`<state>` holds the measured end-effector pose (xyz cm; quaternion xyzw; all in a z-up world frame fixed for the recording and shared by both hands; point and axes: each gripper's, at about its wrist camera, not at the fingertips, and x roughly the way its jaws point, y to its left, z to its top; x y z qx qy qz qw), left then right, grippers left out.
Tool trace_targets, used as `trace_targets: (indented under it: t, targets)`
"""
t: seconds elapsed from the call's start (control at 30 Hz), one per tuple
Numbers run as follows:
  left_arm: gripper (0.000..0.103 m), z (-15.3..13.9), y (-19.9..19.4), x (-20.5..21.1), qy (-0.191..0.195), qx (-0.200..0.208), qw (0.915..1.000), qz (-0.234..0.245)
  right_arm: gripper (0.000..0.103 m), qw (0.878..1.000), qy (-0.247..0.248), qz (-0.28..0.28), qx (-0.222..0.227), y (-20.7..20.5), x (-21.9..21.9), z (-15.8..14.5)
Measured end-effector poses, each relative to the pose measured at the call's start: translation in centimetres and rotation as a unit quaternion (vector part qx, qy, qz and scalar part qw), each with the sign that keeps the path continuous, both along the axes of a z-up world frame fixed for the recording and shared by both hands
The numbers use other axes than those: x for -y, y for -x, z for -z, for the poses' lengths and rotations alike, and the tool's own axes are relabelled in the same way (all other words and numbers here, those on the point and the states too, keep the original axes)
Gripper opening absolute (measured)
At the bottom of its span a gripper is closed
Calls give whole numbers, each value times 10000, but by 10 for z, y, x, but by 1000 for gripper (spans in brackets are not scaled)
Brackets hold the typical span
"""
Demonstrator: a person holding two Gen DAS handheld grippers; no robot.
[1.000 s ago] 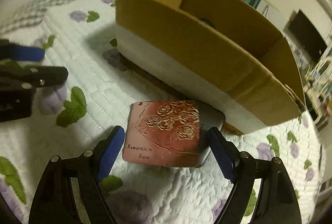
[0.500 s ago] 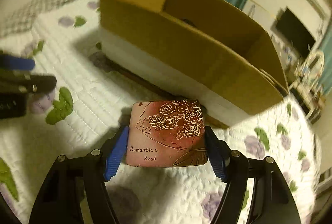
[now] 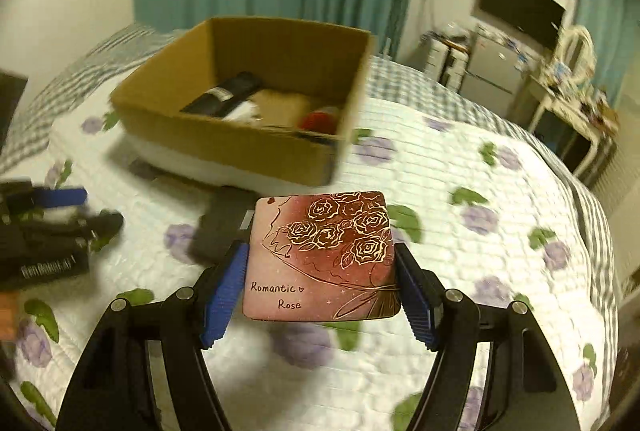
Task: Organize rigid objects
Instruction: 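Grasp the red rose card with the right tool while the left tool grasps the grey power bank, then carry the card and power bank into the box and open both tools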
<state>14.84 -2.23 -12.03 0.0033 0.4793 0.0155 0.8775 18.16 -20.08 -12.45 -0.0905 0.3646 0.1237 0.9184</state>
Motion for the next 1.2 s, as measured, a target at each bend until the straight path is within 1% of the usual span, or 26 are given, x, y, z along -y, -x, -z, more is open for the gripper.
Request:
trace_targets:
  t: [0.1, 0.2, 0.27, 0.33, 0.43, 0.5, 0.6, 0.63, 0.67, 0.7, 0.77, 0.97, 1.2]
  targets:
    - [63, 2, -8, 27, 162, 41, 9994, 292, 71, 9995, -230, 208, -89, -6, 18, -3]
    - [63, 10, -19, 46, 185, -91, 9988, 435, 71, 9986, -412, 292, -182, -13, 24, -2]
    - [63, 15, -26, 58, 109, -112, 9989, 438, 71, 9980, -497, 319, -207, -15, 29, -2]
    - [63, 22, -37, 64, 170, -163, 9987, 459, 71, 9977, -552, 347, -203, -17, 31, -3]
    - [63, 34, -52, 65, 93, -310, 9991, 267, 71, 9967, -657, 425, -210, -20, 38, -4]
    - [63, 42, -58, 67, 131, -408, 9988, 237, 71, 9959, -722, 481, -253, -23, 42, -4]
    - [63, 48, -63, 70, 176, -346, 9988, 286, 71, 9954, -737, 516, -334, -26, 43, -1]
    - [61, 48, -63, 69, 201, -311, 9989, 298, 71, 9955, -725, 508, -344, -26, 42, 0]
    - [59, 47, -63, 68, 238, -303, 9987, 319, 71, 9955, -721, 499, -349, -26, 42, 0]
    - [43, 46, -61, 67, 284, -278, 9986, 352, 71, 9957, -706, 480, -363, -27, 40, 0]
    - [43, 45, -59, 64, 354, -303, 9982, 387, 71, 9959, -680, 458, -374, -27, 39, 1]
    - [43, 31, -39, 61, 318, -224, 9982, 453, 71, 9961, -665, 457, -359, -22, 36, 2]
    - [43, -6, 3, 45, 497, 14, 9976, 478, 71, 9974, -538, 454, -175, 6, 29, -17]
